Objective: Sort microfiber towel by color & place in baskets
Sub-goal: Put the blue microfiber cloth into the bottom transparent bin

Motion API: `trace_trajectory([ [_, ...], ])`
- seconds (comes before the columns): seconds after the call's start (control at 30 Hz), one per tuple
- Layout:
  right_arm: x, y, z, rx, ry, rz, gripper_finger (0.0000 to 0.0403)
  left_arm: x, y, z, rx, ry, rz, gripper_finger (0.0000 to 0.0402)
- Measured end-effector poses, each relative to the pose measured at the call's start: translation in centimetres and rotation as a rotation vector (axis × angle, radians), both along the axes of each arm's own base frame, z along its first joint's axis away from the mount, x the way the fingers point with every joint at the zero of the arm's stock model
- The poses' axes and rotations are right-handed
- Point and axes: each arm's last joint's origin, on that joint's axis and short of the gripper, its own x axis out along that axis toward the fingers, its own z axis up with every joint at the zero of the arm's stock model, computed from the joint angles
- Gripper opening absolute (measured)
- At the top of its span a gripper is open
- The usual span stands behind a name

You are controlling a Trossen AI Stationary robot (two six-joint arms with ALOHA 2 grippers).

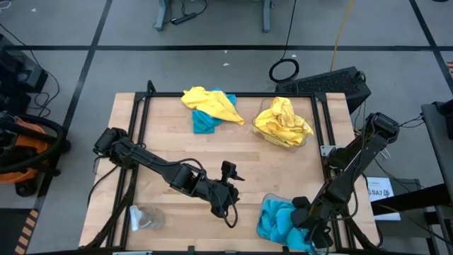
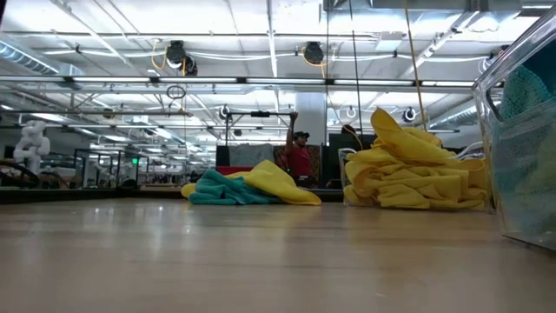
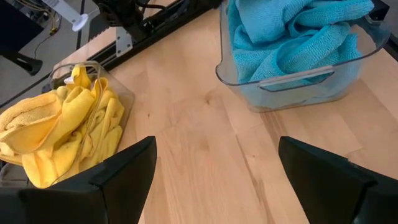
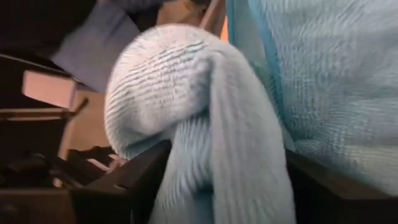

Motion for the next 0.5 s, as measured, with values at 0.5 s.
trace_trajectory([
  [0.5,-2.1,-2.7,3.7,0.053,-0.021,-0.065,0.0192,0.0,0.0,0.0,0.000,0.001,0.000,0.0342],
])
